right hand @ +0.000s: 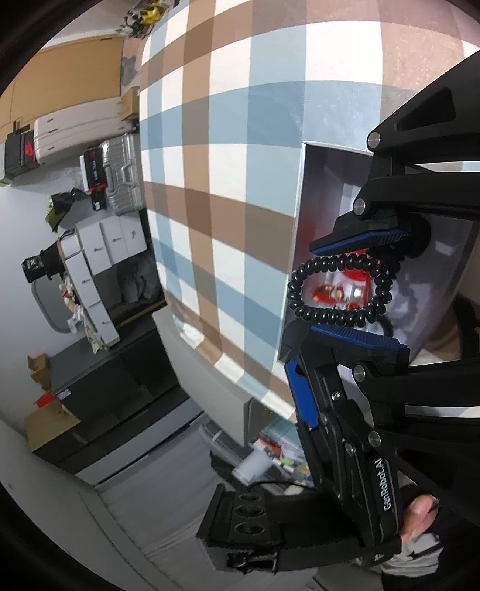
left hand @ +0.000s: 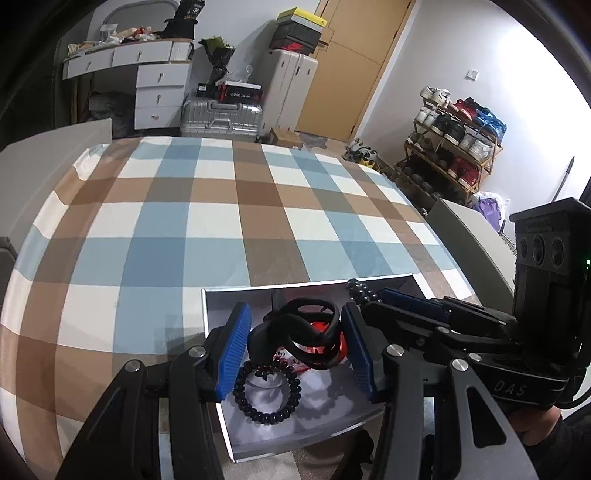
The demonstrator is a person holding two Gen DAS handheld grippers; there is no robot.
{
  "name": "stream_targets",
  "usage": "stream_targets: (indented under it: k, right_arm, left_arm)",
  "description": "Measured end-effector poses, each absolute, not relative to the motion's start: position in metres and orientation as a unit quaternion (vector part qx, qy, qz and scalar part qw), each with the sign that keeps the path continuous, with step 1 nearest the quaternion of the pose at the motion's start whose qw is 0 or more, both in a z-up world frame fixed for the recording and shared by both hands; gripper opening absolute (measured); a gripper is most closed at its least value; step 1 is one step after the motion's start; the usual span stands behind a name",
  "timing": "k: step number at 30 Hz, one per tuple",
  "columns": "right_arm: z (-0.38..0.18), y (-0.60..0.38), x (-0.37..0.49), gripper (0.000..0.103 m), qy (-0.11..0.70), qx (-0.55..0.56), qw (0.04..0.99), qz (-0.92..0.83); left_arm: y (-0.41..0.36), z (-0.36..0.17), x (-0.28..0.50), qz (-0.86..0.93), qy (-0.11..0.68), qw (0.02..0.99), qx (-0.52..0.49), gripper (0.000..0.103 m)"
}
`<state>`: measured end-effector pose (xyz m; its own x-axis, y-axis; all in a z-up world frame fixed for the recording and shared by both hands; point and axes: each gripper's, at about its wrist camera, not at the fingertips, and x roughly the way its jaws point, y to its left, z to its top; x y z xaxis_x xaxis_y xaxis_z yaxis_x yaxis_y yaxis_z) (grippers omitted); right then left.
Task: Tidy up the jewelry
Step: 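Lower both held items into the grey box and open both grippers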
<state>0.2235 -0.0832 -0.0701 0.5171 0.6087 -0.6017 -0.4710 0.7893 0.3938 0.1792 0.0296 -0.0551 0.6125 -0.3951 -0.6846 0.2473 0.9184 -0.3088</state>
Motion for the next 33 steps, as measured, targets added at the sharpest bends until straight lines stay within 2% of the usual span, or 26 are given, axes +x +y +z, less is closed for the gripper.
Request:
stream_targets:
  k: [8,15,17,18,19,20,24,32,33]
  right_arm:
    - [-0.069,-0.08,0.22,0.042,0.374,0.078,0.871,0.309]
    - [-0.061,-0.079,0.215,0.049,0.365,0.058,0.878,0.304]
    - [-0.058,-0.082,0.213,0.051,0.36,0.06,0.88,0.303]
    - [-0.055,-0.085,0.212,0.059,0.355,0.062,0.882,0.303]
    - [-0.053,-0.087,0.21,0.063,0.35,0.063,0.885,0.3]
    - [-0.052,-0.089,0.209,0.067,0.346,0.065,0.887,0.298]
    - [-0.041,-0.097,0.197,0.071,0.33,0.074,0.891,0.304]
    - [-0.018,-0.112,0.168,0.083,0.292,0.08,0.908,0.29]
    - [-0.016,-0.114,0.164,0.084,0.288,0.081,0.91,0.288]
  left_arm:
    - [0.031,-0.056,0.182,-0.18,0.406,0.891,-0.094,0.045]
    - [0.03,-0.052,0.181,-0.174,0.417,0.887,-0.1,0.046]
    - [0.031,-0.05,0.18,-0.171,0.415,0.888,-0.099,0.052]
    - [0.03,-0.049,0.179,-0.171,0.414,0.889,-0.097,0.06]
    - [0.03,-0.047,0.177,-0.17,0.411,0.891,-0.096,0.063]
    - [0.03,-0.044,0.175,-0.167,0.405,0.894,-0.095,0.063]
    - [0.029,-0.035,0.168,-0.156,0.392,0.903,-0.085,0.07]
    - [0.027,-0.018,0.152,-0.126,0.366,0.92,-0.063,0.073]
    - [0.027,-0.016,0.15,-0.123,0.362,0.922,-0.062,0.076]
